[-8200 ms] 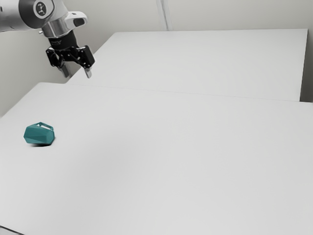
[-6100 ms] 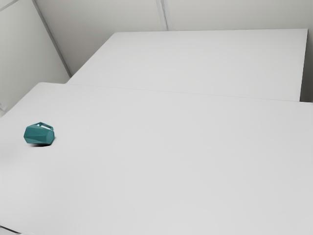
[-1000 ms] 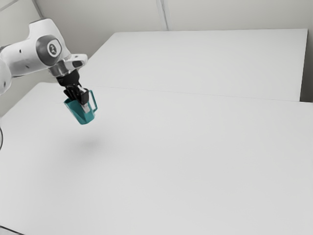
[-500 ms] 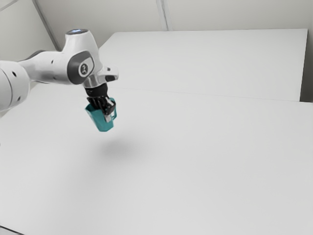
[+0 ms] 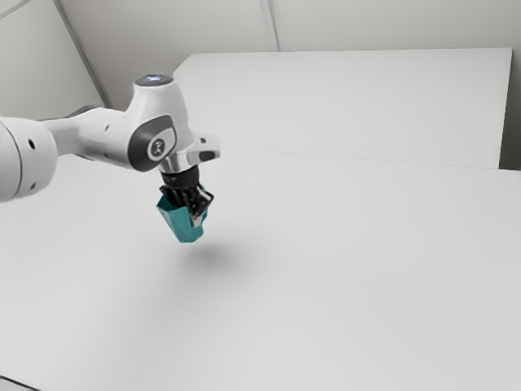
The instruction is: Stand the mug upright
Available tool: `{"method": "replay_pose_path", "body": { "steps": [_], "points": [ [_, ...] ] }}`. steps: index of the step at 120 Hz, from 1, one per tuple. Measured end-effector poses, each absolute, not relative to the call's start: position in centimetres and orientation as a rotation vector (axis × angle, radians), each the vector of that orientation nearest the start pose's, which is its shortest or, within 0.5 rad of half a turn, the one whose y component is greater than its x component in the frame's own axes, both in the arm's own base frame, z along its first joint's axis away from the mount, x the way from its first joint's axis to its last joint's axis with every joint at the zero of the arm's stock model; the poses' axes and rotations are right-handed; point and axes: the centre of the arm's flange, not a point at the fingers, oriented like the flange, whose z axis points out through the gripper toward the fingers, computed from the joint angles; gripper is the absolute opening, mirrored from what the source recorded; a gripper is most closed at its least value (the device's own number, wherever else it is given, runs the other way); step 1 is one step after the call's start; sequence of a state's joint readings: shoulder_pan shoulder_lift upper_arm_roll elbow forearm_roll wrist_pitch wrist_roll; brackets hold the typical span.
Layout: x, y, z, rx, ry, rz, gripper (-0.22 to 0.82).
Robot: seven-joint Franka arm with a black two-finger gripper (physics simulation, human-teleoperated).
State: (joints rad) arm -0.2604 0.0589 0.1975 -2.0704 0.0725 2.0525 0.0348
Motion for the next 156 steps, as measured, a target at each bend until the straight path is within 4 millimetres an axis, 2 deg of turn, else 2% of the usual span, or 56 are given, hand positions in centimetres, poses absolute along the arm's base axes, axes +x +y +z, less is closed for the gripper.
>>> {"method": "replay_pose_path", "body": {
  "steps": [31,68,105,132,156],
  "points": [
    [53.2,-3.7,37.1,-3.057,0.073,0.153,-0.18],
    [52.1,-5.3,35.1,-3.049,-0.018,0.171,-0.18],
    [52.3,-5.7,33.7,-3.044,-0.103,0.154,-0.17],
    [52.6,-6.9,34.1,-3.063,-0.112,0.099,0.06],
    [53.0,-7.3,36.0,-3.08,-0.124,0.028,0.2]
  ]
}}
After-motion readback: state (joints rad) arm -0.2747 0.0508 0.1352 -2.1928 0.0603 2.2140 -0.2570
